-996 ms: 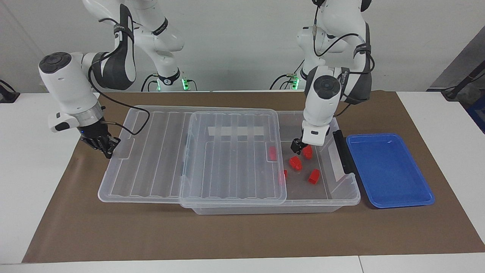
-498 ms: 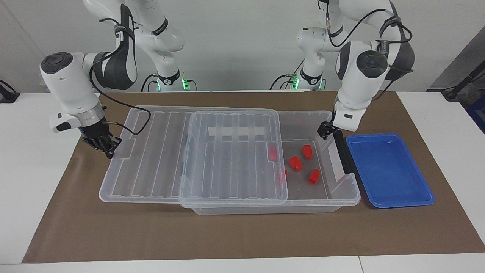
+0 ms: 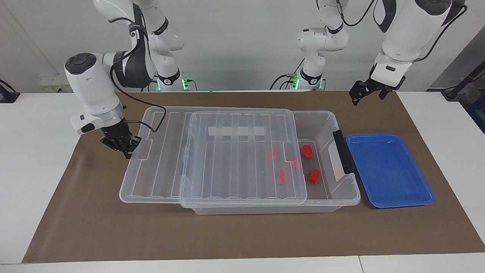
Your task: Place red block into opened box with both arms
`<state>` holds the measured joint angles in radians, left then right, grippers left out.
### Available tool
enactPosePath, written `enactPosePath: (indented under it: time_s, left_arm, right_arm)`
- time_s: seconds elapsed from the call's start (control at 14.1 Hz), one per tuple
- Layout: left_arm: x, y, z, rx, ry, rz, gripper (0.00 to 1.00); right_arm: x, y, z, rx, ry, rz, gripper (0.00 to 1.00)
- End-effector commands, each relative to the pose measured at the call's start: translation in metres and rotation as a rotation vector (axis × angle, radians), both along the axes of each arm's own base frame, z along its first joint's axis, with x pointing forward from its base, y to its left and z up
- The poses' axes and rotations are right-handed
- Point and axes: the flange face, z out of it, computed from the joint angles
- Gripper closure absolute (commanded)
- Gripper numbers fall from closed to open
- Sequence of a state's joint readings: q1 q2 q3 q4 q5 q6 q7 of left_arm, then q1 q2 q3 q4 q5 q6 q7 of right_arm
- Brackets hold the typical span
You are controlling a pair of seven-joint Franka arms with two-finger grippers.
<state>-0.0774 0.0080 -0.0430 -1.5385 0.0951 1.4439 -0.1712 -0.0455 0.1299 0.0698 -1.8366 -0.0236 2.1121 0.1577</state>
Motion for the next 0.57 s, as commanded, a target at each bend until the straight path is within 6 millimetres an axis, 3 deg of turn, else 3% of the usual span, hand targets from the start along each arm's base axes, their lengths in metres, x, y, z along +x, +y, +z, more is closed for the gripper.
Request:
enactPosePath:
  time_s: [0.0, 0.14, 0.36, 0.5]
  left_arm:
    - [0.000, 0.015, -0.009, 0.003, 0.024, -0.072, 0.00]
    - [-0.010, 0.022, -0.020, 0.003, 0.030, -0.066, 0.00]
    - [-0.009, 0.010, -0.020, 0.003, 0.008, -0.081, 0.00]
    - [-0.010, 0.014, -0.027, 0.001, 0.014, -0.085, 0.00]
  right_arm:
    - [-0.003, 0.024, 0.002, 0.015, 0.020, 0.051, 1.00]
    - [-0.005, 0.032, 0.003, 0.017, 0.023, 0.065, 1.00]
    - [-0.008, 0.056, 0.003, 0.021, 0.029, 0.106, 1.00]
    - [-0.011, 0.071, 0.003, 0.023, 0.037, 0.131, 1.00]
